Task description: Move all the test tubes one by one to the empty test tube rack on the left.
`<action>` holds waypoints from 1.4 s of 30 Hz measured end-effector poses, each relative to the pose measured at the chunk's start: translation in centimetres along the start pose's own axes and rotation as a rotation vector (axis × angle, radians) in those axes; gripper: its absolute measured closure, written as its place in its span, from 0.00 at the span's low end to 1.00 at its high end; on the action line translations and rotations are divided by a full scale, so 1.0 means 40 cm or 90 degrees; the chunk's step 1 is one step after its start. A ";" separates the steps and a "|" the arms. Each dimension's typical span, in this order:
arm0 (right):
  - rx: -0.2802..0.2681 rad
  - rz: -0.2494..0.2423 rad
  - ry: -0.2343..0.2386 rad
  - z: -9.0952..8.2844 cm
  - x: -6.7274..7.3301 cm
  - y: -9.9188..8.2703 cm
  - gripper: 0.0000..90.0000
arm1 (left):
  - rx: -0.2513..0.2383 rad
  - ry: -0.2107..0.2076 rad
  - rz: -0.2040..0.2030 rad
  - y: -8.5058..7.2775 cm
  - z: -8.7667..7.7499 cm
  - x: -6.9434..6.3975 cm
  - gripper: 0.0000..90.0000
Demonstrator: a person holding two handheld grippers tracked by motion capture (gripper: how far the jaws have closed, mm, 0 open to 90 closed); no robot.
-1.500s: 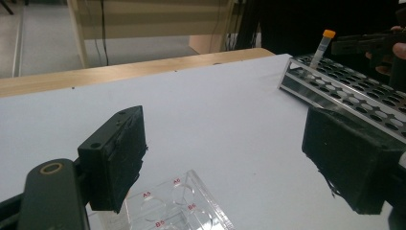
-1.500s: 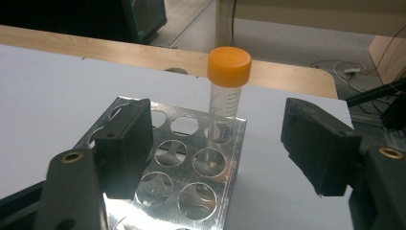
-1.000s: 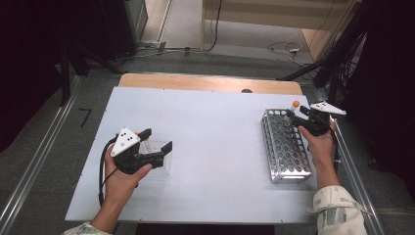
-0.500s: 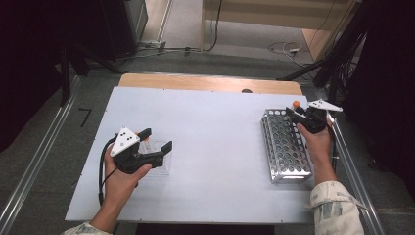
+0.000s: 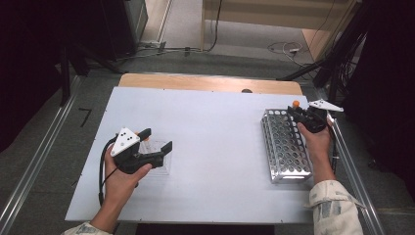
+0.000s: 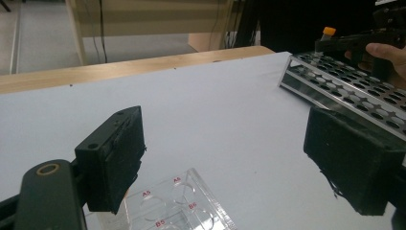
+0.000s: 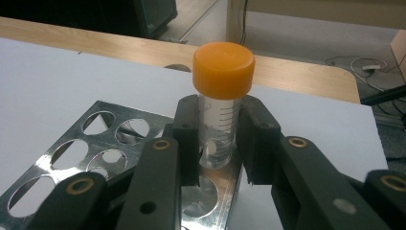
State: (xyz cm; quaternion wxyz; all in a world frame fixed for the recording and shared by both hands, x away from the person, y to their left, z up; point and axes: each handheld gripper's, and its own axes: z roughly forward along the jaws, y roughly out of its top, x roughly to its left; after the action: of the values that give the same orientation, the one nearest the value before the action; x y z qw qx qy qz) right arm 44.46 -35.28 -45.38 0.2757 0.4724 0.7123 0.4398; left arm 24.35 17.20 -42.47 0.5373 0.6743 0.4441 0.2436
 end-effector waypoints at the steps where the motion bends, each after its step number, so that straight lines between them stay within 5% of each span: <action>1: 0.000 0.000 0.000 0.000 0.000 0.000 0.77 | -0.001 0.000 0.000 0.000 0.000 0.000 0.17; 24: -0.036 -0.012 -0.007 -0.034 0.009 0.032 0.80 | 0.001 0.001 0.001 -0.002 0.001 0.001 0.16; 42: -0.077 -0.029 -0.016 -0.086 0.023 0.106 0.80 | 0.000 0.002 0.003 -0.002 0.000 0.000 0.16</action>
State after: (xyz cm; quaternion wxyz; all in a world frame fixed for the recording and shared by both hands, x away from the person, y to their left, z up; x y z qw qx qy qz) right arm 43.15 -35.00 -40.03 0.3229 0.4444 0.6910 0.4698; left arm 24.34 17.20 -42.53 0.5359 0.6750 0.4436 0.2458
